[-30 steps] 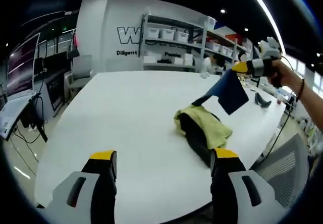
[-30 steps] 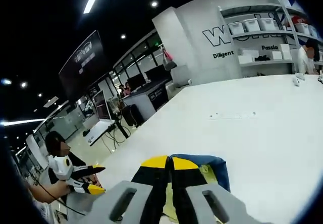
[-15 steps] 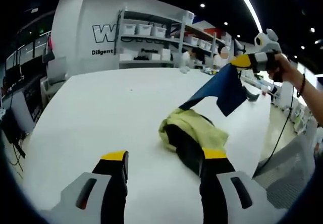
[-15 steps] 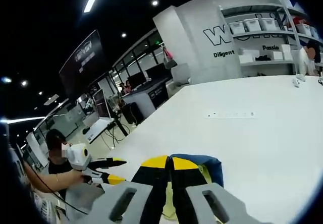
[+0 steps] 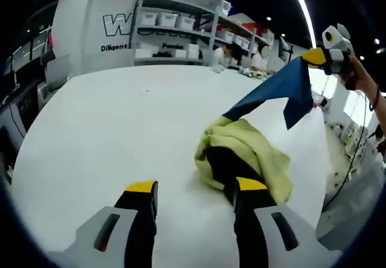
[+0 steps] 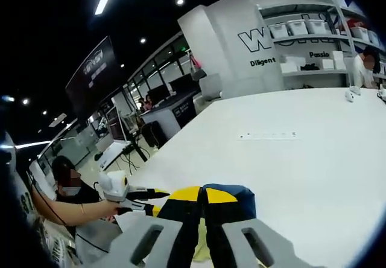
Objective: Fold the garment on the visible template until the final outline fits inside the template.
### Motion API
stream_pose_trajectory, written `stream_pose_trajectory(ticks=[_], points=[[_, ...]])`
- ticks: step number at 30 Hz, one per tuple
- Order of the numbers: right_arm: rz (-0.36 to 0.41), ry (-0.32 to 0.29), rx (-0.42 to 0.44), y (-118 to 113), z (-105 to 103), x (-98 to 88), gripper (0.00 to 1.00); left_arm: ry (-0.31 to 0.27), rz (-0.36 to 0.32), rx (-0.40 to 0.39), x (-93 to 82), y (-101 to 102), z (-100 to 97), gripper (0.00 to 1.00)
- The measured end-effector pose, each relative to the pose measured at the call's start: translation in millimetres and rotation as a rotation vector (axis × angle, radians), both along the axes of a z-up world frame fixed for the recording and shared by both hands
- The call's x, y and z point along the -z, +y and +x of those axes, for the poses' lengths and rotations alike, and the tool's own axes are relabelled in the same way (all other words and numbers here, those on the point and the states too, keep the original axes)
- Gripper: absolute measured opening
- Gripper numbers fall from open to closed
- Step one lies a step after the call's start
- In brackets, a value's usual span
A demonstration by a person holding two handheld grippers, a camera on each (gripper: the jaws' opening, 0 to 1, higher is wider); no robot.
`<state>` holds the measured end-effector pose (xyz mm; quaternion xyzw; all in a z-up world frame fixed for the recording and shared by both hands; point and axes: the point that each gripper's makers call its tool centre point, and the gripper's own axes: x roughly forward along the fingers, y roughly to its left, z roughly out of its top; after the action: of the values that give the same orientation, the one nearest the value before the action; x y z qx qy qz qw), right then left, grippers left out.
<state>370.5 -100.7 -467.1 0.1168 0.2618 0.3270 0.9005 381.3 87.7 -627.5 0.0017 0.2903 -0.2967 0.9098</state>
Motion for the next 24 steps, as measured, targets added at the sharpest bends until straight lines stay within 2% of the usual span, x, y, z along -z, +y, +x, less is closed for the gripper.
stream_pose_trajectory(ticks=[5, 15, 19, 22, 24], points=[[-0.002, 0.021, 0.013, -3.7, 4.9, 8.6, 0.00, 0.042, -0.028, -0.006, 13.3, -7.0, 9.6, 0.48], [0.012, 0.038, 0.040, -6.7, 17.5, 15.4, 0.00, 0.093, -0.068, 0.050, 33.5, -30.7, 19.1, 0.43], [0.017, 0.038, 0.049, -6.6, 21.5, 15.5, 0.00, 0.100, -0.089, 0.058, 34.8, -36.0, 19.3, 0.32], [0.023, 0.034, 0.051, -5.4, 23.6, 14.3, 0.00, 0.085, -0.103, 0.075, 31.1, -40.4, 19.1, 0.16], [0.024, 0.032, 0.051, -4.4, 24.5, 13.8, 0.00, 0.082, -0.108, 0.086, 29.8, -41.5, 19.3, 0.13]])
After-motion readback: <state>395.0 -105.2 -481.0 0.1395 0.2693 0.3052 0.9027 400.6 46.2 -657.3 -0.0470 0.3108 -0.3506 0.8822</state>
